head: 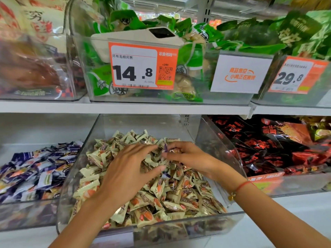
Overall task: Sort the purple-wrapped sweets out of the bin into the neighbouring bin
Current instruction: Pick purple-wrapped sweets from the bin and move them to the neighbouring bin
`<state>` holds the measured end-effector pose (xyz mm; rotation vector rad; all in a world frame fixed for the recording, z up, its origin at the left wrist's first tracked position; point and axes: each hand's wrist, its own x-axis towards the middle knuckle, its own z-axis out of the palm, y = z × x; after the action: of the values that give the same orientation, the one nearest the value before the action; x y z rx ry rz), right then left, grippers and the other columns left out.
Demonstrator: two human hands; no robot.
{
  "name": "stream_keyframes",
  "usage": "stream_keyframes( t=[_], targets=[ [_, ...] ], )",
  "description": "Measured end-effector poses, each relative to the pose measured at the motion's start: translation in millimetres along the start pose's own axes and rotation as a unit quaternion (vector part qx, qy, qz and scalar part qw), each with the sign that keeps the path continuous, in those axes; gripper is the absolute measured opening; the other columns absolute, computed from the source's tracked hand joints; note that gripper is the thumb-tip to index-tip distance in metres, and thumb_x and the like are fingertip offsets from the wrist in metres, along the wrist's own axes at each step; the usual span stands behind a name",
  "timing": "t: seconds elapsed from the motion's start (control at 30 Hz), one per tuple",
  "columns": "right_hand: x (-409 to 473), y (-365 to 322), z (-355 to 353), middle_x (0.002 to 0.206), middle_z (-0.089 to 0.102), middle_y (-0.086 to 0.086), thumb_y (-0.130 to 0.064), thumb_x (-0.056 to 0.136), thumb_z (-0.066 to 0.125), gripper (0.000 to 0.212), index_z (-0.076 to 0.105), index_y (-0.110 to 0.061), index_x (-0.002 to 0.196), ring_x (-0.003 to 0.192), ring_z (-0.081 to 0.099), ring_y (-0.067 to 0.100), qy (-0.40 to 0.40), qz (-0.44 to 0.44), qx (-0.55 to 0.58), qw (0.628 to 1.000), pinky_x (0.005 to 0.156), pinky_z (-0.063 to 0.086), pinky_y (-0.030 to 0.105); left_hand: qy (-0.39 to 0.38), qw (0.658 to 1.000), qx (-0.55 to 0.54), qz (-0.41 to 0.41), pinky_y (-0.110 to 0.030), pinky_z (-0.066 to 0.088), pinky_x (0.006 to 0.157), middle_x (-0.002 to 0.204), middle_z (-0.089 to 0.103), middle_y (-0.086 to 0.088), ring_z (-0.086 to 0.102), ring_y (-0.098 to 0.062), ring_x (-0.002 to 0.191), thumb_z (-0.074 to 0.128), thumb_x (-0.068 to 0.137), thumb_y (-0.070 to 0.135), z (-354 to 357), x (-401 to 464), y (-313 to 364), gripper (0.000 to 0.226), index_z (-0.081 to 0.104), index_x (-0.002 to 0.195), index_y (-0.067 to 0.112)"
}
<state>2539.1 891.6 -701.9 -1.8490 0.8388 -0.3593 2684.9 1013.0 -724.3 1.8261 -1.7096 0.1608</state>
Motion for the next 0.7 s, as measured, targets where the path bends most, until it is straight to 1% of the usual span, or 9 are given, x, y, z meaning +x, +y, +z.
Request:
stream_keyframes(
  t=[0.07,0.17,0.27,0.3,0.37,0.43,0.5,0.6,0.7],
  targets=[
    [-3.2,-5.8,10.2,0.061,0.059,-0.018,-0.033,0.081,0.073,0.023,0.070,-0.018,0.099,0.052,0.049,-0.003,0.005,0.009,0.040,0.999,0.055,0.036,0.013,0.029,0.999,-0.027,-0.004,-0.022,0.023,0.099,0.134,0.052,0.012,0.049,-0.008,0.123,0.054,0.075,0.065,-2.7,-0.9,3.7,0.066,0.043,0.135,0.040],
    [-1.1,-13.4,16.4,0.072,0.055,-0.001,-0.042,0.077,0.075,0.029,0.071,-0.022,0.098,0.052,0.042,0.003,-0.007,0.014,0.051,0.999,0.057,0.036,0.015,0.067,0.994,-0.086,-0.019,-0.016,0.035,0.093,0.115,0.060,0.015,0.058,0.000,0.099,0.062,0.072,0.057,-3.4,-0.7,-1.2,0.054,0.055,0.122,0.037],
    [-1.7,-14.7,3.2,0.067,0.043,0.000,-0.048,0.083,0.064,0.022,0.070,-0.027,0.087,0.056,0.037,0.010,-0.123,0.008,0.076,0.989,0.064,0.036,0.021,0.058,0.994,-0.094,-0.019,-0.002,0.038,0.082,0.108,0.067,0.013,0.059,0.008,0.080,0.070,0.077,0.036,-3.0,-1.0,-5.7,0.034,0.063,0.110,0.035],
    [-0.1,-10.8,-2.1,0.067,0.043,-0.001,-0.045,0.087,0.059,0.022,0.070,-0.026,0.089,0.057,0.039,0.010,-0.137,0.012,0.057,0.989,0.065,0.038,0.020,0.057,0.994,-0.088,-0.018,-0.009,0.045,0.079,0.108,0.066,0.014,0.058,0.013,0.069,0.070,0.079,0.032,-2.9,-1.4,-5.3,0.032,0.063,0.110,0.034],
    [8.4,2.0,-7.0,0.076,0.055,-0.003,-0.032,0.094,0.057,0.019,0.070,-0.020,0.103,0.062,0.049,0.007,-0.093,-0.015,-0.105,0.990,0.067,0.041,0.018,0.049,0.996,-0.071,-0.029,-0.018,0.051,0.069,0.110,0.054,0.020,0.048,0.014,0.040,0.066,0.084,0.034,-2.2,-1.8,-4.3,0.032,0.064,0.116,0.032],
    [19.2,14.9,-5.5,0.096,0.065,-0.007,-0.019,0.093,0.059,0.017,0.071,-0.016,0.105,0.085,0.059,0.007,-0.071,-0.054,-0.291,0.952,0.080,0.044,0.019,0.033,0.997,-0.053,-0.038,-0.016,0.049,0.062,0.114,0.049,0.021,0.046,0.013,0.038,0.061,0.087,0.037,-0.9,-2.1,-3.6,0.035,0.061,0.121,0.031],
    [25.5,22.6,-1.4,0.101,0.062,-0.013,-0.021,0.090,0.065,0.014,0.072,-0.021,0.101,0.098,0.056,0.009,-0.090,-0.042,-0.376,0.921,0.088,0.042,0.025,0.025,0.998,-0.043,-0.038,-0.018,0.048,0.067,0.115,0.053,0.021,0.045,0.015,0.039,0.060,0.088,0.038,-0.2,-2.1,-3.8,0.035,0.060,0.122,0.032],
    [28.9,24.2,3.9,0.118,0.062,-0.008,-0.028,0.086,0.070,0.032,0.066,-0.027,0.117,0.100,0.056,0.012,-0.117,-0.025,-0.357,0.927,0.098,0.042,0.035,0.020,0.998,-0.035,-0.047,-0.018,0.050,0.065,0.110,0.057,0.022,0.046,0.015,0.041,0.063,0.087,0.036,0.0,-1.4,-4.5,0.033,0.062,0.120,0.032],
    [33.4,25.1,19.6,0.139,0.048,0.000,-0.013,0.085,0.068,0.067,0.039,-0.029,0.143,0.098,0.061,0.016,-0.154,-0.033,-0.326,0.932,0.097,0.048,0.038,0.028,0.997,-0.035,-0.061,-0.020,0.052,0.057,0.107,0.067,0.015,0.057,0.006,0.052,0.065,0.086,0.033,0.5,0.2,-5.3,0.031,0.064,0.117,0.031]
  ],
)
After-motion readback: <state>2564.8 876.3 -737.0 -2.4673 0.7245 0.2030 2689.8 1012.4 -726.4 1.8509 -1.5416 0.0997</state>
